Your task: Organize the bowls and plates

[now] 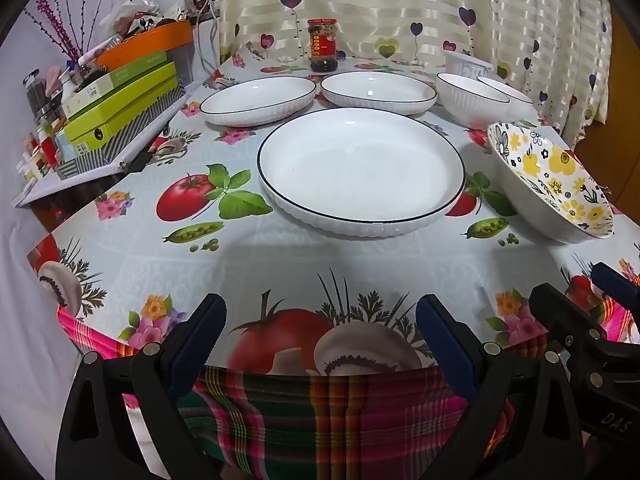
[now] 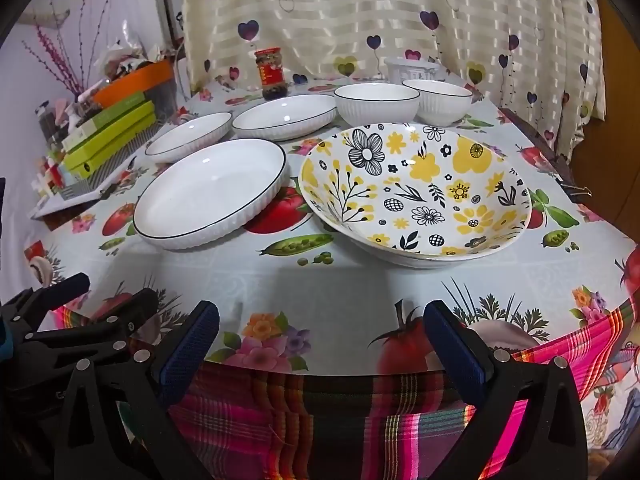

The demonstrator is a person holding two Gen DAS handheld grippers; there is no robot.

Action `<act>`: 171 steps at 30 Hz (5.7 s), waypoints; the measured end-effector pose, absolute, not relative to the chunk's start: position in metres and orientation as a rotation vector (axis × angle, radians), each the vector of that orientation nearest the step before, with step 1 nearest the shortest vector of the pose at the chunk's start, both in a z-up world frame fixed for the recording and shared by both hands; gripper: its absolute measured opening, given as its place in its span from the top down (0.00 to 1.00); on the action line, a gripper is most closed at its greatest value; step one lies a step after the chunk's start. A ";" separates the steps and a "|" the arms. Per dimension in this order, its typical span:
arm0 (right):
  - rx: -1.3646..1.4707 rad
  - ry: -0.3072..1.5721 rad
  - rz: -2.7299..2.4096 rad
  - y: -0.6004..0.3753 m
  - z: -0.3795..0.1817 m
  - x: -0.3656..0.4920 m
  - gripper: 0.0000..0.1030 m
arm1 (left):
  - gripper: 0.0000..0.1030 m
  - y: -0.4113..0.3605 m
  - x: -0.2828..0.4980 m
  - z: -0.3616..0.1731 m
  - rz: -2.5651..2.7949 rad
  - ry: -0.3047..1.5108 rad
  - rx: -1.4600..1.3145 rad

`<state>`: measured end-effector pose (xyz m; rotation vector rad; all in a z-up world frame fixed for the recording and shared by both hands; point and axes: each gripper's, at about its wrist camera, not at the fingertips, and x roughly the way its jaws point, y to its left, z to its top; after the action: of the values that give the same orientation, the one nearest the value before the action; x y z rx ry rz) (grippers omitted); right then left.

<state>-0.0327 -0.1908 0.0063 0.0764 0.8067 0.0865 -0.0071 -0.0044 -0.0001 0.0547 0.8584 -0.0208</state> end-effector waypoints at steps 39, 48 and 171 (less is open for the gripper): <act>0.082 0.806 0.086 -0.191 0.006 -0.033 0.00 | 0.06 0.001 -0.001 -0.005 -0.025 0.879 0.036; 0.082 0.805 0.087 -0.191 0.006 -0.033 0.00 | 0.06 0.002 -0.001 -0.005 -0.024 0.880 0.036; -0.078 1.093 0.701 -0.028 -0.009 0.401 0.81 | 0.61 0.169 0.256 -0.012 0.030 0.986 -0.406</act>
<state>0.4009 -0.0277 -0.0093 -0.0779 1.0933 0.7008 0.2561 0.1692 -0.0116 -0.4063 0.9863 0.0303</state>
